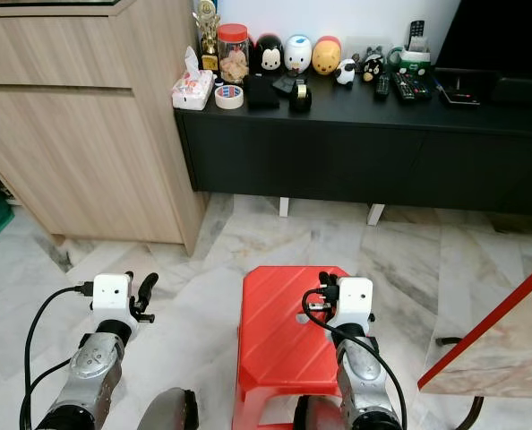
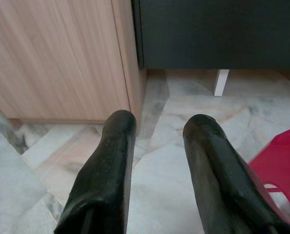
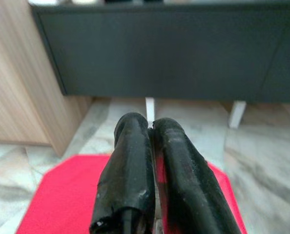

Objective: Hang keys on a hook

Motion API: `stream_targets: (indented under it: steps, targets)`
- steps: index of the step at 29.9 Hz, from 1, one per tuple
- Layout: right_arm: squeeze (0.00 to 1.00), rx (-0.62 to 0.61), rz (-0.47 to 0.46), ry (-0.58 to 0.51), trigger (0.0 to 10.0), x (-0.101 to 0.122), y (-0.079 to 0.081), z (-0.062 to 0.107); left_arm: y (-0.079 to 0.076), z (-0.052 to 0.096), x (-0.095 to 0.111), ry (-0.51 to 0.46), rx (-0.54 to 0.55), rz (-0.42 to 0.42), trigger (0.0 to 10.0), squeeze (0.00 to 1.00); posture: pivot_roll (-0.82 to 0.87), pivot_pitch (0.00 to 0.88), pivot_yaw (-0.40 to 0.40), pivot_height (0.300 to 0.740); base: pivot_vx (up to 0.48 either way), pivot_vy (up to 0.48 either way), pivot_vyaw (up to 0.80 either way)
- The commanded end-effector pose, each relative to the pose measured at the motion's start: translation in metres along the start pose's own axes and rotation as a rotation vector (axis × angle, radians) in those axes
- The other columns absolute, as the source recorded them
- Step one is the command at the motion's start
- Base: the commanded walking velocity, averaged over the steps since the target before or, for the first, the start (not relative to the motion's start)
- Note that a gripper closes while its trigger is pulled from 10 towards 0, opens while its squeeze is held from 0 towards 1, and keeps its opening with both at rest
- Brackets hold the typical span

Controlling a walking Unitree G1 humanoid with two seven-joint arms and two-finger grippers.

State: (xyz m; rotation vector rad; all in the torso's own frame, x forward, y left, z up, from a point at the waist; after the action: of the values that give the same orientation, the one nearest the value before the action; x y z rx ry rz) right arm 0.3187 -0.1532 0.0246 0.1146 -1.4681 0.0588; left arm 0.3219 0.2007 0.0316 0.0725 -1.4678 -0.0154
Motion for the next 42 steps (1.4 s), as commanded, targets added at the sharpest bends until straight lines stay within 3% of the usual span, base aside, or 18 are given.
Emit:
stream_targets:
  steps: [1,12,30,42]
  targets:
    - [0.00,0.016,0.017,-0.026,10.0,0.006,0.001,-0.001,-0.001,-0.001,-0.001,0.003,-0.006,-0.014,10.0,0.00,0.00,0.011,-0.038,0.627,0.000,0.000,0.00]
    - [0.00,0.032,0.004,-0.014,10.0,0.010,0.004,-0.005,-0.001,-0.002,-0.001,0.003,-0.002,-0.010,10.0,0.00,0.00,0.024,-0.034,0.627,0.000,0.000,0.00]
    - [0.00,0.081,0.008,0.016,10.0,0.012,0.012,-0.008,0.000,-0.002,-0.002,0.000,-0.002,-0.002,10.0,0.00,0.00,0.027,-0.039,0.737,0.000,0.000,0.00]
    - [0.00,0.102,0.014,0.052,10.0,0.007,0.014,-0.007,-0.001,0.001,-0.005,0.013,-0.022,0.033,10.0,0.00,0.01,0.029,-0.042,0.740,0.000,0.000,0.00]
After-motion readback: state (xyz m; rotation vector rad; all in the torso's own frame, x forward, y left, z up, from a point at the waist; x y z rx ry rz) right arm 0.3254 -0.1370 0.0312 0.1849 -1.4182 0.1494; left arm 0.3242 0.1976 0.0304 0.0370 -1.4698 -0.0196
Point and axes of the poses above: a point about 5 cm out from each wrist's last joint towards the gripper, its own z axis pointing back from the gripper into the wrist, its own x axis along the axis of the wrist's last joint, y = z × x, the point moved 3 cm from there along -z, pointing out of the wrist towards the gripper, and after that the axes turned 2 degrees about z, right-handed, at the moved point
